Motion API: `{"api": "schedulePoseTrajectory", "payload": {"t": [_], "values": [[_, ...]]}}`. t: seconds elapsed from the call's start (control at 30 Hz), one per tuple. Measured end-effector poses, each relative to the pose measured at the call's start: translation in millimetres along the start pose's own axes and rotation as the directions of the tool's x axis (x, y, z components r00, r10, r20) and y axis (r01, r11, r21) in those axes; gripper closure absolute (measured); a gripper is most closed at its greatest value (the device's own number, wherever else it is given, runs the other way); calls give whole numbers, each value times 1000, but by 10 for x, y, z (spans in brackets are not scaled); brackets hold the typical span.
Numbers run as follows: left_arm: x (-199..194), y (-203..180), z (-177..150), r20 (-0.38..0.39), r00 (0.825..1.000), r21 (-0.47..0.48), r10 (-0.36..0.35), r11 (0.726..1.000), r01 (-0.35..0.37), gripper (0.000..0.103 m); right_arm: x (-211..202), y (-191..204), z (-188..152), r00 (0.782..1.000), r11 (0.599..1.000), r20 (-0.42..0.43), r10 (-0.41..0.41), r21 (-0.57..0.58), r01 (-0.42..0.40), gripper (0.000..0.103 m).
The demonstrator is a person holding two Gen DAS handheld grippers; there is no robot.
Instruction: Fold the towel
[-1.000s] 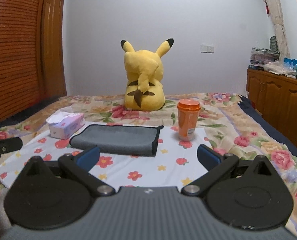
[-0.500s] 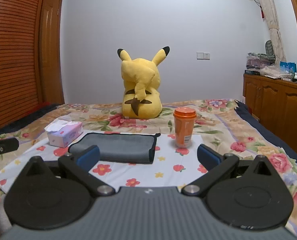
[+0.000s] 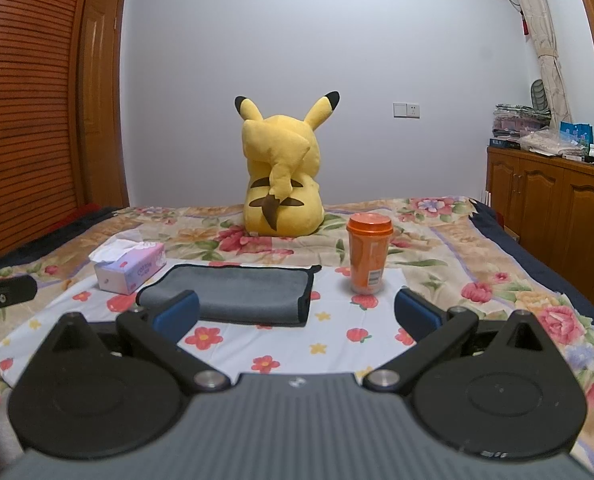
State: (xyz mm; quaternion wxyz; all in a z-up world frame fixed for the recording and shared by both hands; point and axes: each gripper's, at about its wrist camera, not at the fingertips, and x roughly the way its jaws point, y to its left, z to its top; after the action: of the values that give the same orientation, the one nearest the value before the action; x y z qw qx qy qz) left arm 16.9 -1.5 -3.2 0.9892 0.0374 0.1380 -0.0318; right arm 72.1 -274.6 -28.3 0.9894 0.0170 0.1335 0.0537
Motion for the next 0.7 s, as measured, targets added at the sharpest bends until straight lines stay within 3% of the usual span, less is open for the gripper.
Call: {"api": "schedulePoseTrajectory", "payload": {"t": [0.7], "values": [[-11,15,3,3,1000,6,7,1000,-7,0,1,-4,1,1000,1000,0,1,3,-1,0]]}}
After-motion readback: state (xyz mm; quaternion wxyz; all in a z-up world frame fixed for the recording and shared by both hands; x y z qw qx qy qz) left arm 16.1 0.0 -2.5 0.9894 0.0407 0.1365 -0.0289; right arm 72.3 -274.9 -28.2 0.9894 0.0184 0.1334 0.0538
